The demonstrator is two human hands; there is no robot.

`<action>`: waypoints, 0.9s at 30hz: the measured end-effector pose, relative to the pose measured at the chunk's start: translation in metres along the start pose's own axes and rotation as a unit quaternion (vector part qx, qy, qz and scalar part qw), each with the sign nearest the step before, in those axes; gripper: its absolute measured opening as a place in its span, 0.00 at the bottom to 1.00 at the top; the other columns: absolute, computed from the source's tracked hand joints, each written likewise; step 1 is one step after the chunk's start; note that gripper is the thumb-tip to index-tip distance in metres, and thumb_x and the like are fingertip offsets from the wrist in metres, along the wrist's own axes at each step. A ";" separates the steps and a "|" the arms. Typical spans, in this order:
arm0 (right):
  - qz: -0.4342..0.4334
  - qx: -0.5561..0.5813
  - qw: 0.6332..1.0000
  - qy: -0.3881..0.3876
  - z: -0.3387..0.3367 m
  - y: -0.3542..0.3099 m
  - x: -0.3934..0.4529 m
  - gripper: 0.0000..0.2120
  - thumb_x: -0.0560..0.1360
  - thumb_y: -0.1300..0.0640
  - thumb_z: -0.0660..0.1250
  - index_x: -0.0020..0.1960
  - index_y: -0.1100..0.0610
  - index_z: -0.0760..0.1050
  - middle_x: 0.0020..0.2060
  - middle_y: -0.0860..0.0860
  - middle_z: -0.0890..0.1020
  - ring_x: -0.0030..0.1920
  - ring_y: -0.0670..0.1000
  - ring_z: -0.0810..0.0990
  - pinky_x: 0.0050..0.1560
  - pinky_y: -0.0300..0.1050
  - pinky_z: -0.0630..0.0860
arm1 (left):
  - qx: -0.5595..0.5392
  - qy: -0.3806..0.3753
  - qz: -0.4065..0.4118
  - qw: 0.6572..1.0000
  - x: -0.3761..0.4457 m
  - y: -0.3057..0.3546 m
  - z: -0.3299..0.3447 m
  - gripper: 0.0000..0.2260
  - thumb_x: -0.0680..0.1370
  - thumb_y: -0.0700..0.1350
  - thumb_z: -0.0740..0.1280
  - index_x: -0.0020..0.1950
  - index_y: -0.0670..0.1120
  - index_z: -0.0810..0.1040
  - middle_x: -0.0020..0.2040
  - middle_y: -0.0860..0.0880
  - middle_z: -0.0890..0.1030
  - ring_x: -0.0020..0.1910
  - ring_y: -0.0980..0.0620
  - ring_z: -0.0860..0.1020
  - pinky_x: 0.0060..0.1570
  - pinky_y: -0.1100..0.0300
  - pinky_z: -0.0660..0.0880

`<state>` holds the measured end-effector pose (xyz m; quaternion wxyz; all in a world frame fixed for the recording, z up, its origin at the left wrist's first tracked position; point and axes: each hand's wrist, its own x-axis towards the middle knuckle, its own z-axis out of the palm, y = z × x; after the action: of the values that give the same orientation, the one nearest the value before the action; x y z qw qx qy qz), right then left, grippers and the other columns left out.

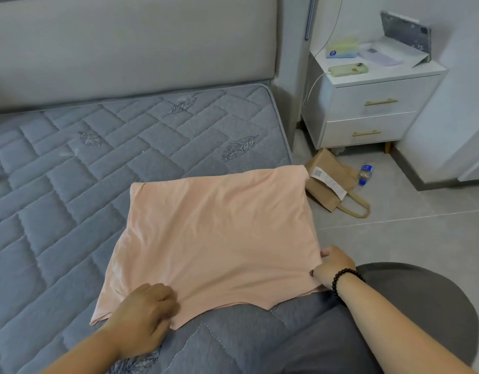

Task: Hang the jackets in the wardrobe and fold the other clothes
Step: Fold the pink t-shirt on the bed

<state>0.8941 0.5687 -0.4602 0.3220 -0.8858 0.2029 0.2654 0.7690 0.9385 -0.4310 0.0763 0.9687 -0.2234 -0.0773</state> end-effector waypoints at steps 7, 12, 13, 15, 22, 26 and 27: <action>0.018 0.086 0.996 -0.025 -0.006 -0.002 0.013 0.12 0.69 0.55 0.74 0.34 0.57 0.72 0.34 0.49 0.76 0.35 0.49 0.74 0.30 0.39 0.67 | -0.116 0.013 -0.085 0.990 0.144 0.053 -0.009 0.12 0.78 0.41 0.61 0.59 0.48 0.79 0.53 0.53 0.79 0.47 0.51 0.78 0.46 0.60 0.74; 0.023 0.086 0.996 0.019 -0.004 -0.012 0.023 0.22 0.67 0.44 0.75 0.51 0.57 0.72 0.56 0.57 0.74 0.57 0.58 0.75 0.52 0.47 0.75 | -0.225 0.046 -0.128 0.965 0.272 0.101 -0.008 0.19 0.79 0.46 0.62 0.70 0.49 0.68 0.62 0.51 0.75 0.49 0.52 0.77 0.53 0.58 0.73; 0.030 0.105 0.994 0.024 -0.004 -0.014 0.025 0.29 0.67 0.45 0.75 0.58 0.59 0.69 0.60 0.57 0.71 0.60 0.59 0.73 0.56 0.49 0.75 | -0.230 0.044 -0.144 0.962 0.295 0.109 -0.006 0.21 0.79 0.48 0.62 0.71 0.48 0.65 0.65 0.49 0.72 0.52 0.49 0.77 0.55 0.54 0.74; 0.035 0.138 0.990 0.013 -0.004 -0.015 0.033 0.35 0.68 0.47 0.75 0.66 0.60 0.63 0.64 0.57 0.69 0.63 0.59 0.71 0.60 0.51 0.74 | -0.205 0.027 -0.189 0.960 0.338 0.122 -0.001 0.27 0.78 0.55 0.63 0.73 0.46 0.60 0.69 0.46 0.67 0.60 0.43 0.75 0.57 0.50 0.73; 0.103 0.202 0.966 -0.122 -0.005 -0.001 0.056 0.46 0.63 0.45 0.76 0.74 0.57 0.59 0.68 0.54 0.70 0.66 0.56 0.72 0.61 0.46 0.73 | 0.004 -0.095 -0.313 0.945 0.416 0.145 0.022 0.50 0.73 0.65 0.66 0.77 0.36 0.42 0.78 0.41 0.47 0.69 0.39 0.67 0.62 0.49 0.68; 0.107 0.241 0.949 -0.172 -0.007 0.006 0.067 0.51 0.61 0.46 0.77 0.76 0.57 0.56 0.71 0.53 0.68 0.68 0.55 0.70 0.61 0.45 0.71 | 0.115 -0.122 -0.299 0.940 0.425 0.154 0.034 0.40 0.78 0.54 0.64 0.77 0.34 0.45 0.77 0.34 0.53 0.71 0.38 0.66 0.62 0.49 0.69; 0.106 0.241 0.948 -0.177 -0.008 0.006 0.069 0.50 0.60 0.46 0.78 0.75 0.57 0.57 0.70 0.53 0.68 0.68 0.55 0.71 0.62 0.45 0.71 | 0.159 -0.130 -0.290 0.935 0.426 0.155 0.035 0.39 0.79 0.53 0.62 0.77 0.34 0.43 0.77 0.34 0.51 0.72 0.38 0.63 0.62 0.50 0.69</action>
<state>0.9472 0.5460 -0.4993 0.5267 -0.6942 0.2931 0.3934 1.0761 0.6070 -0.4861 -0.1343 0.9722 0.0502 -0.1849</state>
